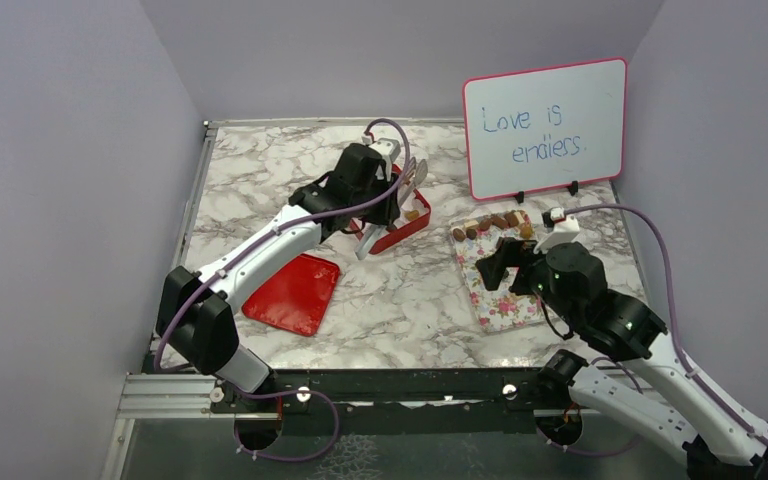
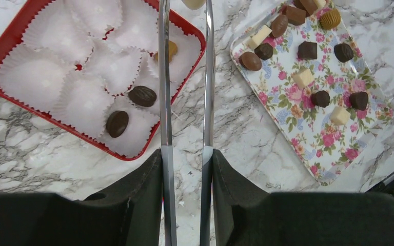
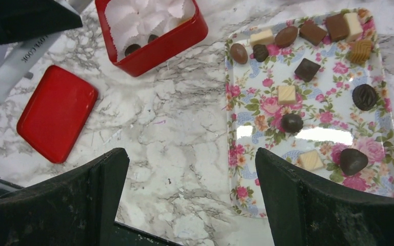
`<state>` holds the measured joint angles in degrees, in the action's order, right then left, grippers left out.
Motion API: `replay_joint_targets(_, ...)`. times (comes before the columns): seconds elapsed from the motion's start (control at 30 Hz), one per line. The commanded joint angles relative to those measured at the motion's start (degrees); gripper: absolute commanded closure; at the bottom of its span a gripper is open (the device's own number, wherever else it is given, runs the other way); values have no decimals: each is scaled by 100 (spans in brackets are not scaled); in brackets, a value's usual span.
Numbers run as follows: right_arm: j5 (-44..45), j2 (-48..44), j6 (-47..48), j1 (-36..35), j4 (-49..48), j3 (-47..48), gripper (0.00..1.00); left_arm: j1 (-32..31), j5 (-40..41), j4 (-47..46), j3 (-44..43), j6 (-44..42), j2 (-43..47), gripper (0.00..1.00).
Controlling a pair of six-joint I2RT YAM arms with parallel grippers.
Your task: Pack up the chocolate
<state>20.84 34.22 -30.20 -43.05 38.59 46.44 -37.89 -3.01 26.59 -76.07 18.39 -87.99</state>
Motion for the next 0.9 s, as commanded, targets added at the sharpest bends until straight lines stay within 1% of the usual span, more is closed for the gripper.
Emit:
replay_joint_targets(0.0, -539, 94, -123, 24, -239, -140, 0, 221, -140, -18, 128, 7, 247, 73)
replay_joint_targets(0.1, -779, 209, -116, 24, -404, -295, 0, 399, 49, -22, 228, -6, 221, 73)
replay_joint_targets(0.2, -1089, 383, 1, 24, -502, -362, 1, 562, -42, -22, 350, -23, 179, 73)
replay_joint_targets(0.3, -1118, 505, -6, 24, -541, -388, 1, 613, -78, -53, 462, -91, 107, 73)
replay_joint_targets(0.4, -1102, 589, -267, 24, -581, -326, 1, 669, -217, -118, 469, -162, -61, 73)
replay_joint_targets(0.57, -1445, 534, -613, 24, -854, -325, 2, 785, -614, -174, 367, -197, -314, 73)
replay_joint_targets(0.67, -1406, 394, -654, 24, -1048, -554, 3, 792, -665, -180, 352, -213, -381, 73)
replay_joint_targets(0.87, -1348, 359, -574, 24, -794, -561, 2, 800, -681, -243, 295, -209, -675, 73)
